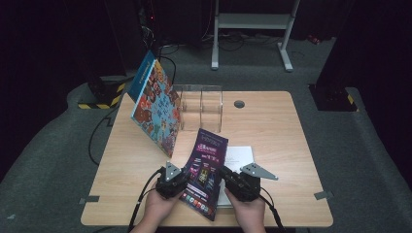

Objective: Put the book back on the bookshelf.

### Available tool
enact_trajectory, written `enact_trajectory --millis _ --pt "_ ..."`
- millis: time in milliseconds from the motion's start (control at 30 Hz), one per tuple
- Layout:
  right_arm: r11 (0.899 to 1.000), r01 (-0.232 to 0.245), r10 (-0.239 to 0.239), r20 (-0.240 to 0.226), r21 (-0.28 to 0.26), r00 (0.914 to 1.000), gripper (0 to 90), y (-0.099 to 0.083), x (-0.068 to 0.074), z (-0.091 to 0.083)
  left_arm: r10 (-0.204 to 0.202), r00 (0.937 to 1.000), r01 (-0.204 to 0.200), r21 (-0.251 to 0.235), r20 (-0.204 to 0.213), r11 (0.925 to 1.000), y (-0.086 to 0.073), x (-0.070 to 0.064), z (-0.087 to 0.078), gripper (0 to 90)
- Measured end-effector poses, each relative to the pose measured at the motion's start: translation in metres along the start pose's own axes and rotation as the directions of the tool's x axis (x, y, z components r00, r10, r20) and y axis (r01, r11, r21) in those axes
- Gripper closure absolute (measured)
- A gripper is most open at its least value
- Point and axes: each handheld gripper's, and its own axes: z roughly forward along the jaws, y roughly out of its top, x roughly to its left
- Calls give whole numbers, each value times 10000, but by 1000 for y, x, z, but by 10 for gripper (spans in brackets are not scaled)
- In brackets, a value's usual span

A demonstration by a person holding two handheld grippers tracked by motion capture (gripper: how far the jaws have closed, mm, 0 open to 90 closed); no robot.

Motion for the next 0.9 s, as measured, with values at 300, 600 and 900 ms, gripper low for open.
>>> enact_trajectory --millis 300,600,900 --pt "9994 -326 323 -229 -134 9992 813 2 -2 4 -198 9998 198 59 -26 9998 0 2 0 611" --pt "9953 -675 630 -653 -691 9959 833 3 0 11 -351 9994 351 24 -61 9994 1 5 1 598" --pt "9949 -694 646 -647 -737 9958 837 10 1 12 -219 9997 216 -191 -122 9996 2 6 -1 587"
